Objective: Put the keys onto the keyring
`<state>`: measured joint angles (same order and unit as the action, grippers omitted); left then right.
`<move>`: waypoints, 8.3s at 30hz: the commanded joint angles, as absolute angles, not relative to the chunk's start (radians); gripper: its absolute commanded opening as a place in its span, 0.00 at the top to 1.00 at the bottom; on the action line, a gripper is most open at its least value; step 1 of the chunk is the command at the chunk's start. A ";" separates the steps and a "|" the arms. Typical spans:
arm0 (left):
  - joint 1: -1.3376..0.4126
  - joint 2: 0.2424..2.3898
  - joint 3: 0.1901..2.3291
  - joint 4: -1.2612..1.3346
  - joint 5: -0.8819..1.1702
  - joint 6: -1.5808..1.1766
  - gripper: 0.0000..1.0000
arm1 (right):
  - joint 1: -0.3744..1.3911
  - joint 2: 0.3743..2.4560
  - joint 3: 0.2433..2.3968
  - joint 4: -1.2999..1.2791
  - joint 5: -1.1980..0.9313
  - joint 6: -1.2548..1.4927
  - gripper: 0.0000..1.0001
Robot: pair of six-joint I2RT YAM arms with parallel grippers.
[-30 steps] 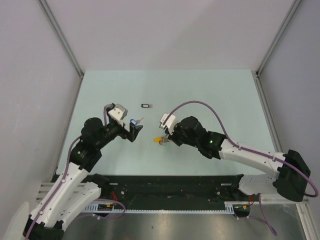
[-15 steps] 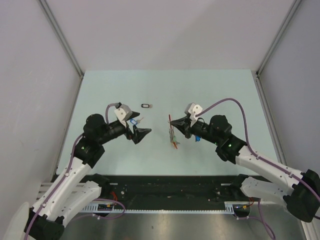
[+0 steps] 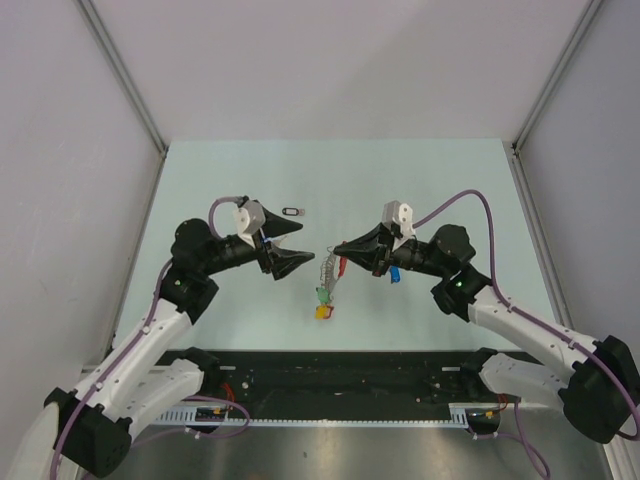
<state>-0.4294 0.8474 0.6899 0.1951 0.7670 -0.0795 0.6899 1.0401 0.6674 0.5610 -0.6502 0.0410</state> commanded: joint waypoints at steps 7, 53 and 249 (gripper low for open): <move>-0.445 0.893 0.709 0.362 0.991 -0.153 0.34 | 0.678 1.066 0.670 0.724 -0.801 0.106 1.00; -0.600 0.966 0.784 0.223 0.865 -0.017 0.83 | 0.680 1.097 0.681 0.716 -0.819 0.097 1.00; -0.472 0.994 0.779 0.040 1.229 0.305 1.00 | 0.790 0.960 0.699 0.314 -0.624 -0.259 1.00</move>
